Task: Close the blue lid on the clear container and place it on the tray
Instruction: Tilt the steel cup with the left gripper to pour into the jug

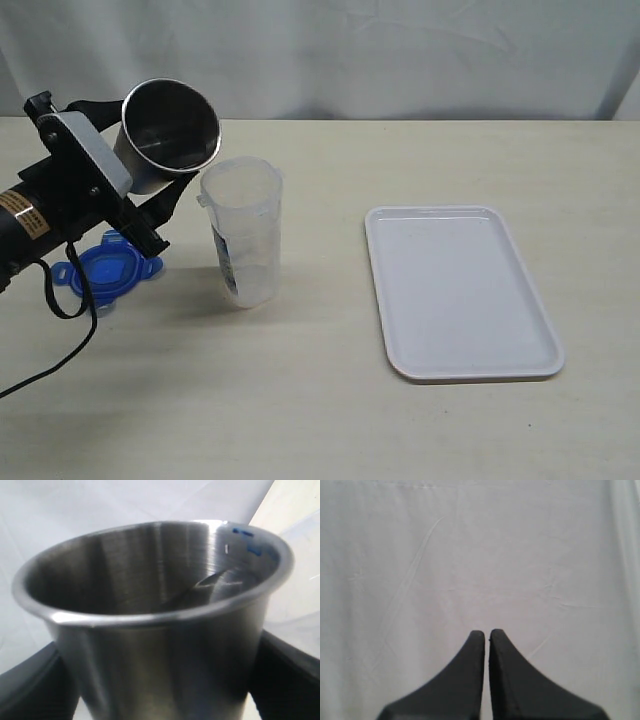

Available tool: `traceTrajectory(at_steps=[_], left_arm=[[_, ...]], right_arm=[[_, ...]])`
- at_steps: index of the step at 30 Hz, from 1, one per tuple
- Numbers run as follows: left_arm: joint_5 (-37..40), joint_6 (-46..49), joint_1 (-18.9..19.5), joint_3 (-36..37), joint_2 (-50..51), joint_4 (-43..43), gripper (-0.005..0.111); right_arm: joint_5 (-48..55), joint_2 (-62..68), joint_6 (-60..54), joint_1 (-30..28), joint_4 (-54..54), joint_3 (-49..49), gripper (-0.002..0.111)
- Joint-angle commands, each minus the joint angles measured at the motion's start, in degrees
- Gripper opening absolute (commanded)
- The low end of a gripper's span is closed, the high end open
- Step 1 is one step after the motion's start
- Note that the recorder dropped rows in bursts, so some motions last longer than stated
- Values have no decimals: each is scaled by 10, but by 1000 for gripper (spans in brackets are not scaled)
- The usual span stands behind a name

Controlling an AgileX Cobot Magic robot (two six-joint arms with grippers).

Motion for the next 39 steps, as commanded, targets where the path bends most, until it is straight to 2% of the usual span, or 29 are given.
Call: traceTrajectory(at_steps=[1, 30, 39], left_arm=[[-36, 4, -5, -5, -10, -9, 0], [-52, 19, -5, -9, -10, -9, 0], [-32, 19, -5, -17, -10, -8, 0]], right_arm=[[5, 2, 1, 0, -4, 1, 4], [6, 2, 1, 0, -4, 1, 4], [8, 2, 1, 0, -4, 1, 4]])
